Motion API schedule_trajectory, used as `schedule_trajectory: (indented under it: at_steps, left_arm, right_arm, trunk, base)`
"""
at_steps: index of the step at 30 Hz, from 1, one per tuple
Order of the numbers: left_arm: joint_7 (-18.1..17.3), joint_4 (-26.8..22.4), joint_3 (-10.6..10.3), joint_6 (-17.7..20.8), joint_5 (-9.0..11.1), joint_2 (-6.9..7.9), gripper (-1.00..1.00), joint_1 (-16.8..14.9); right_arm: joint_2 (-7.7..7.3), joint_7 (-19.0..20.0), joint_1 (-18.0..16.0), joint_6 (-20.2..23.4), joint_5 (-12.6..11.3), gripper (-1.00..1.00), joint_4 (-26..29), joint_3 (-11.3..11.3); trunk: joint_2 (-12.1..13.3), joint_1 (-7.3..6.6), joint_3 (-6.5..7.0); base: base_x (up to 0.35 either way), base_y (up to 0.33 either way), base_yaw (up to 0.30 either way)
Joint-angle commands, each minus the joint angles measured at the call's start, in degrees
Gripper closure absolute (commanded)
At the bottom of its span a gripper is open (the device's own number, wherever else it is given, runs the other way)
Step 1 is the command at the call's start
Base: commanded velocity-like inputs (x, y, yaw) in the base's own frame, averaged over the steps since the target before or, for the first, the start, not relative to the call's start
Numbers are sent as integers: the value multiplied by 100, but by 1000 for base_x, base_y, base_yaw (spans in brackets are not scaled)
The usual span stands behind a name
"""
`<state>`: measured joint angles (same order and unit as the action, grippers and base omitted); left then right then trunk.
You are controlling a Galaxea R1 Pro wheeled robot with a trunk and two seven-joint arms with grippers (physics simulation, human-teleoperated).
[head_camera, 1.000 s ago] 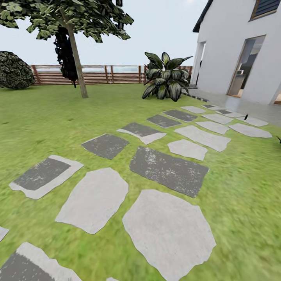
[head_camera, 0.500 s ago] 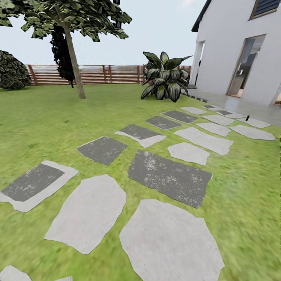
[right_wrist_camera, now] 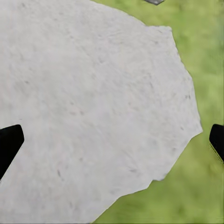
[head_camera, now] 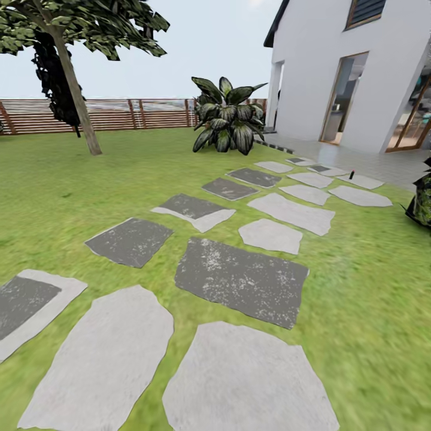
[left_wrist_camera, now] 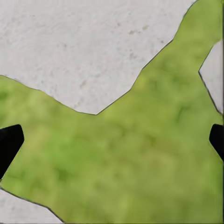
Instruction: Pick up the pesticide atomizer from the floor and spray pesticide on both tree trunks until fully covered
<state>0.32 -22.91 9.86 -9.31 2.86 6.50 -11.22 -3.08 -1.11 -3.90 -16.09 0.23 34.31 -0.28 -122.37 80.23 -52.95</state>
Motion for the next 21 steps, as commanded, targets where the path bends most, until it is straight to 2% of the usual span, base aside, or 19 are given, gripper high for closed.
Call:
schedule_trajectory:
  at_steps: [1, 21]
  left_arm:
    - [3, 5, -1, -18, 29, 0, -100, -3]
    - [3, 4, -1, -18, 26, 0, -100, -3]
  right_arm:
    - [0, -12, -2, -17, 3, -100, -4, 1]
    - [0, -12, -3, -17, 3, -100, -3, 1]
  trunk:
    - [-1, 2, -5]
    - [-1, 2, -5]
  base:
    - [335, 0, -33]
    - [335, 0, -4]
